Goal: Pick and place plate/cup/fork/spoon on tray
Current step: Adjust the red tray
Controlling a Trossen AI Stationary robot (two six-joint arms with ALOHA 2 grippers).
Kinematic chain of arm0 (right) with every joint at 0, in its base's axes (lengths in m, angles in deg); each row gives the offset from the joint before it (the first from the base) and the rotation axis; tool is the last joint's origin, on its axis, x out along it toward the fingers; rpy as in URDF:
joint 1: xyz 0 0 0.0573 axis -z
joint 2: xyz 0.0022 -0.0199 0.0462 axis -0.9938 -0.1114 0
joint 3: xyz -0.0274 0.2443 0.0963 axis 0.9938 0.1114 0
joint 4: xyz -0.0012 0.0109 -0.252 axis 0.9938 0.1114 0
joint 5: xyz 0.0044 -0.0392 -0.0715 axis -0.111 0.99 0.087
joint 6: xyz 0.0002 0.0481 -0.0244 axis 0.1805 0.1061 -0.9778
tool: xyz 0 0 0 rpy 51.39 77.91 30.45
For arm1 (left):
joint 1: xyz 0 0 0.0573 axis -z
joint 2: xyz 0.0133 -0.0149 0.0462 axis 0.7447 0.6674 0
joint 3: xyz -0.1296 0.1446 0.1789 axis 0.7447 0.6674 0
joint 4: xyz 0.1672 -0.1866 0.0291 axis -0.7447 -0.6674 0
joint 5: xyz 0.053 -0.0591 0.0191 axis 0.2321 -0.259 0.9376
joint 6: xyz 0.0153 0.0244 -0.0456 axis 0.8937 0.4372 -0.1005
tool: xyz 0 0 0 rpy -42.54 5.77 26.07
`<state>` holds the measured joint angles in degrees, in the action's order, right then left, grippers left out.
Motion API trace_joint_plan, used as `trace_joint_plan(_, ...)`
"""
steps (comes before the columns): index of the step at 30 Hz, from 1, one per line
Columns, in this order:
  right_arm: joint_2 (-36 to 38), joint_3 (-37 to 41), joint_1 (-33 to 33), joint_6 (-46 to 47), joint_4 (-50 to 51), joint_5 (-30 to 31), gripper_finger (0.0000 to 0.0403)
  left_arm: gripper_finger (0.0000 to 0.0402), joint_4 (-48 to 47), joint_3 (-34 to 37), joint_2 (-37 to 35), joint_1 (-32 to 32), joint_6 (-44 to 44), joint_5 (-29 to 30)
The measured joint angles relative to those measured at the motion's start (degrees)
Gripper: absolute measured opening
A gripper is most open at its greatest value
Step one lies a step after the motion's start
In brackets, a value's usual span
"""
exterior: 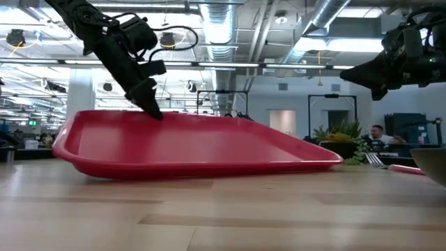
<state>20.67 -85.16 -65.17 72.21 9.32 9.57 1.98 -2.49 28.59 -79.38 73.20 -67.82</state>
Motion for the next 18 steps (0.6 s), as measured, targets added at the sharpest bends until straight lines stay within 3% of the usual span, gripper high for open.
trace_joint_plan(9, 0.00, 0.02, 0.00, 0.01, 0.00, 0.02, 0.0033, 0.0028, 10.32, -0.08, 2.16, -0.58, 11.61, -5.13)
trace_joint_plan(18, 0.00, 0.00, 0.00, 0.01, 0.00, 0.02, 0.0033, 0.0028, 12.72, -6.99, 14.19, -1.92, 16.63, -14.27)
